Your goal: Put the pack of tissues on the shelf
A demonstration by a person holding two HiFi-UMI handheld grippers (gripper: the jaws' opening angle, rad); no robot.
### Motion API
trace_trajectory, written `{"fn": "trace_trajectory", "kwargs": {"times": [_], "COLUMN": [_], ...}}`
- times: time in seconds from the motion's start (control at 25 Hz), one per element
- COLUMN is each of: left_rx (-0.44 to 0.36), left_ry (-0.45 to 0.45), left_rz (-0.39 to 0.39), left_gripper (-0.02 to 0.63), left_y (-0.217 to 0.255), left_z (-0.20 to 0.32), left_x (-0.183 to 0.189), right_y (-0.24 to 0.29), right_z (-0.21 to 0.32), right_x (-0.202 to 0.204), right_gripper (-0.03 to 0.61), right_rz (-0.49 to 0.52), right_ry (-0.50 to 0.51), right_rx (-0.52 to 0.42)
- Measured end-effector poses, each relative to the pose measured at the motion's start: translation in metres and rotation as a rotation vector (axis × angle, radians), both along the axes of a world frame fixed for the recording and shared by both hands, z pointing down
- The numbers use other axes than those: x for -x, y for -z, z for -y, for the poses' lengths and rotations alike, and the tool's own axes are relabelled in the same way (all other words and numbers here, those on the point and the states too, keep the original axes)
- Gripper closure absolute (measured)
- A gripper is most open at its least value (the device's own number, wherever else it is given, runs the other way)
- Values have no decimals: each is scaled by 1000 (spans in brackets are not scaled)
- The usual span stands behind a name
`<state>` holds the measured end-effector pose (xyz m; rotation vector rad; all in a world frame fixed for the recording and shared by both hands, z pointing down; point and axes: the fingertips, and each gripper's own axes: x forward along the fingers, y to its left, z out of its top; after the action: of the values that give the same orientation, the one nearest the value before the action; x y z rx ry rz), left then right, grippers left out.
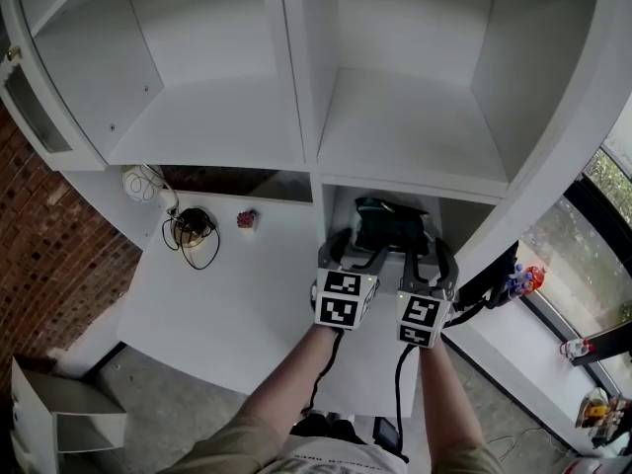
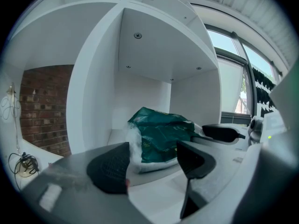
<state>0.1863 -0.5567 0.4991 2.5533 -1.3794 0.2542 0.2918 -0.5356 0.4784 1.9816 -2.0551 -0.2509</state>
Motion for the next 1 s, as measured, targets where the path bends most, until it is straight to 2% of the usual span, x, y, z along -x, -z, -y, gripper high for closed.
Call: {"fn": "trace_trajectory", "kwargs": {"times": [0.12, 0.56, 1.0], "left_rx": [-8, -42, -72], "left_ry": [5, 14, 18], "left_rz": [-14, -36, -50], "left_gripper": [279, 273, 273], "left_y": [1, 8, 22], "left_z": [-1, -7, -30], "left_x": [1, 4, 8], "right_y": [6, 17, 26], "right_z": [-4, -11, -40], "right_x": [0, 3, -2], "right_gripper": [345, 344, 346], "right_rz": [5, 15, 93], "right_ry": [1, 10, -10], "right_rx": [-30, -59, -61]}}
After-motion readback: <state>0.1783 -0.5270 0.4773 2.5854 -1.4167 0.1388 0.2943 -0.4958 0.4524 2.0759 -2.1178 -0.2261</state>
